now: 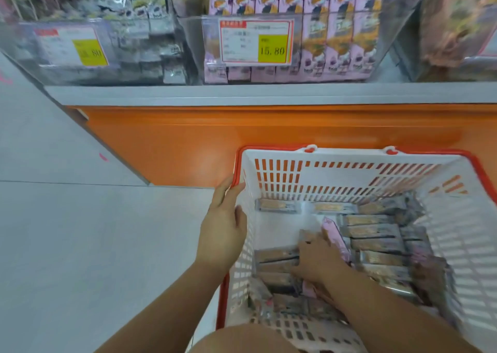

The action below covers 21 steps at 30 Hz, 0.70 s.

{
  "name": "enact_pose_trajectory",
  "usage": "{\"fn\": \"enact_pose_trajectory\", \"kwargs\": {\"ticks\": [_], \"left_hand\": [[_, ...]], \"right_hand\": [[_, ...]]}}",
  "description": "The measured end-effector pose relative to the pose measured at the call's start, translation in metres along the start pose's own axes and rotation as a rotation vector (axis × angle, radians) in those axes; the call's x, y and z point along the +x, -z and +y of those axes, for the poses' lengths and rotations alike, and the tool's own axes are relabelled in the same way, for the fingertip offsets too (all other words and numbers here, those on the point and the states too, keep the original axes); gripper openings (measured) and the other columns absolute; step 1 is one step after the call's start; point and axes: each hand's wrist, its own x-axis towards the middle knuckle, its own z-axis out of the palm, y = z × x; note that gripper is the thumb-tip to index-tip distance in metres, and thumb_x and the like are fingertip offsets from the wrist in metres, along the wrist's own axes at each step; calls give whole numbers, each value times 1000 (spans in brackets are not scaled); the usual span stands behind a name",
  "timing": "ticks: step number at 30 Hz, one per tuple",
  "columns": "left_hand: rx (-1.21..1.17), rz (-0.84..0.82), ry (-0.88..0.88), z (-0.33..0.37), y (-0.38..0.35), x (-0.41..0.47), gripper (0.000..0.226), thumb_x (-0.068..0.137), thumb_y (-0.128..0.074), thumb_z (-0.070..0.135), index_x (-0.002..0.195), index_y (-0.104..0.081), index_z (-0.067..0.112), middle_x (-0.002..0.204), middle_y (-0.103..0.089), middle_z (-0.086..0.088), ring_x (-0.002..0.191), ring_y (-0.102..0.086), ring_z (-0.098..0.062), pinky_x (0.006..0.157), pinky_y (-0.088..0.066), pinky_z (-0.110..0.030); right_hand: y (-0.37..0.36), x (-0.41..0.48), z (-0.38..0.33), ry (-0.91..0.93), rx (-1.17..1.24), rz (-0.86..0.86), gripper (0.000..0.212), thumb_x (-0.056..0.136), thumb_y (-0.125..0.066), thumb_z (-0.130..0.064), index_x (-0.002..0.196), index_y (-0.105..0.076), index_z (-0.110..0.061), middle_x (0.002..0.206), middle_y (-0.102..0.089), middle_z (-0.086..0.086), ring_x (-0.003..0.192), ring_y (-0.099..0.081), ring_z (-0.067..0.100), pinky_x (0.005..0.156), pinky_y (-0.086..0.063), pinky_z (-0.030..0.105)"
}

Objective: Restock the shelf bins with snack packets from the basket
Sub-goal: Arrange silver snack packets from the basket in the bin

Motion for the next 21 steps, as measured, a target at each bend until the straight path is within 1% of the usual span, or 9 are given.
{"fn": "enact_pose_trajectory", "kwargs": {"ticks": [2, 5, 7, 9, 12, 14, 17, 19, 21], "left_hand": [[-9, -8, 3, 1, 1, -1, 45, 95, -42, 8, 137, -45, 25, 153, -25, 13, 127, -34, 2, 94, -29, -11], [-16, -24, 10, 2, 2, -1, 45, 96, -42, 8, 137, -45, 25, 153, -25, 14, 109, -33, 17, 87, -33, -10], [-14, -32, 18, 2, 3, -2, 45, 96, -41, 8, 137, -45, 25, 153, -23, 16, 104, -33, 17, 86, -35, -12], [-14, -34, 25, 3, 3, -2, 45, 96, -41, 9, 137, -45, 26, 153, -23, 16, 110, -40, 11, 89, -36, -14], [-13, -35, 22, 2, 2, -1, 45, 96, -41, 8, 137, -46, 26, 154, -23, 15, 126, -44, -5, 96, -42, -20], [-2, -31, 24, 1, 1, 0, 45, 95, -42, 8, 137, -47, 26, 154, -24, 13, 126, -47, -10, 98, -45, -26], [7, -45, 23, -2, 1, -1, 45, 94, -43, 7, 135, -48, 23, 154, -24, 11, 119, -54, -16, 96, -46, -29], [24, -66, 17, -3, 2, -1, 44, 93, -43, 7, 134, -50, 22, 154, -24, 10, 120, -53, -18, 96, -46, -32], [73, -115, 8, -3, 6, 0, 42, 93, -45, 10, 132, -51, 23, 155, -22, 9, 132, -41, -16, 102, -43, -33]], "right_hand": [[-1, 5, -1, -23, -3, -47, 71, 81, -52, -58, 137, -42, -16, 141, -43, 13, 130, -35, 34, 108, -32, 44], [-2, 6, -2, -33, -16, -55, 75, 68, -58, -68, 124, -51, -18, 129, -52, 8, 121, -43, 30, 103, -36, 43], [-4, 3, -3, -53, 6, -81, 80, 61, -61, -72, 120, -51, -19, 120, -56, 5, 118, -48, 28, 98, -40, 42], [-3, -2, -3, -45, 83, -46, 68, 62, -61, -68, 111, -52, -21, 111, -58, 2, 112, -51, 25, 97, -41, 41], [10, -9, -5, -18, 292, 161, 31, 79, -57, -47, 95, -48, -22, 94, -58, -1, 96, -56, 19, 89, -47, 36], [29, -16, -10, -18, 381, 198, 25, 84, -57, -40, 98, -47, -22, 92, -60, -1, 88, -56, 17, 81, -49, 33], [65, -28, -18, -7, 540, 187, 32, 80, -63, -33, 104, -46, -21, 91, -58, 0, 84, -57, 17, 68, -47, 29], [93, -38, -22, 41, 620, 212, 42, 78, -68, -34, 111, -46, -19, 98, -58, 1, 88, -57, 18, 74, -49, 32], [121, -55, -29, 103, 613, 238, 57, 78, -70, -40, 124, -45, -18, 113, -57, 2, 100, -56, 20, 86, -48, 35]]}}
